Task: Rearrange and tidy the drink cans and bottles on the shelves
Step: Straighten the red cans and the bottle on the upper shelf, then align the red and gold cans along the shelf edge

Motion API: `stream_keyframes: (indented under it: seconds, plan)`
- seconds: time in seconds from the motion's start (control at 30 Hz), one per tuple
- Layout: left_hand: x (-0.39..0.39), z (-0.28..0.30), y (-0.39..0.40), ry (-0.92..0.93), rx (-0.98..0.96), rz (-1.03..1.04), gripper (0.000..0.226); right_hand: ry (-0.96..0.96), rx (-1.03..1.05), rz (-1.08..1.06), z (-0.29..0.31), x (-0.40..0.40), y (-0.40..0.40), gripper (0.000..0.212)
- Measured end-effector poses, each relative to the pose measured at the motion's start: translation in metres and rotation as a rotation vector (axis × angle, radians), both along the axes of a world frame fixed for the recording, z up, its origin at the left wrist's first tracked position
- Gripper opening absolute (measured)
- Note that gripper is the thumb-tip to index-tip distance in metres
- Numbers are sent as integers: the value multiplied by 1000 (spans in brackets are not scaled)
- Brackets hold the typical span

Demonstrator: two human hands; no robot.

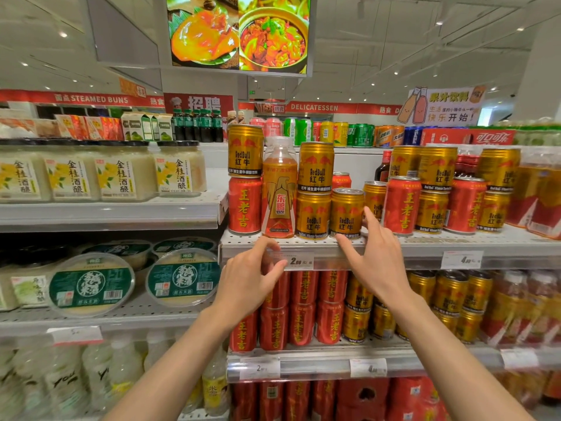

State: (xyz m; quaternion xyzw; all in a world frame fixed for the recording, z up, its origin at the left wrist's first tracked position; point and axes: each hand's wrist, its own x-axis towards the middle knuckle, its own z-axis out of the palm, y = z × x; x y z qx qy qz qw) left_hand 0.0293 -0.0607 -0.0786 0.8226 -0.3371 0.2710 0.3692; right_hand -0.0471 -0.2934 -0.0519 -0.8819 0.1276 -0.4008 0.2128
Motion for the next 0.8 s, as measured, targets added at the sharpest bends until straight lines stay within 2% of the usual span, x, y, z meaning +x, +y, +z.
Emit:
stream_keyframes:
  seconds: [0.2, 0.33, 0.57, 0.8]
  plan:
    - [-18, -17, 11, 145, 111, -49, 33, 97, -132, -20, -36, -40, 12, 69]
    - [-28, -40, 20, 245, 178, -110, 42, 171, -101, -31, -70, -73, 22, 59]
    - [-43, -74, 14, 441, 352, -177, 40, 779, -21, 30, -108, -113, 6, 50]
    - [-59, -70, -39, 491, 406, -159, 30, 785, 96, 78, -109, -122, -57, 44]
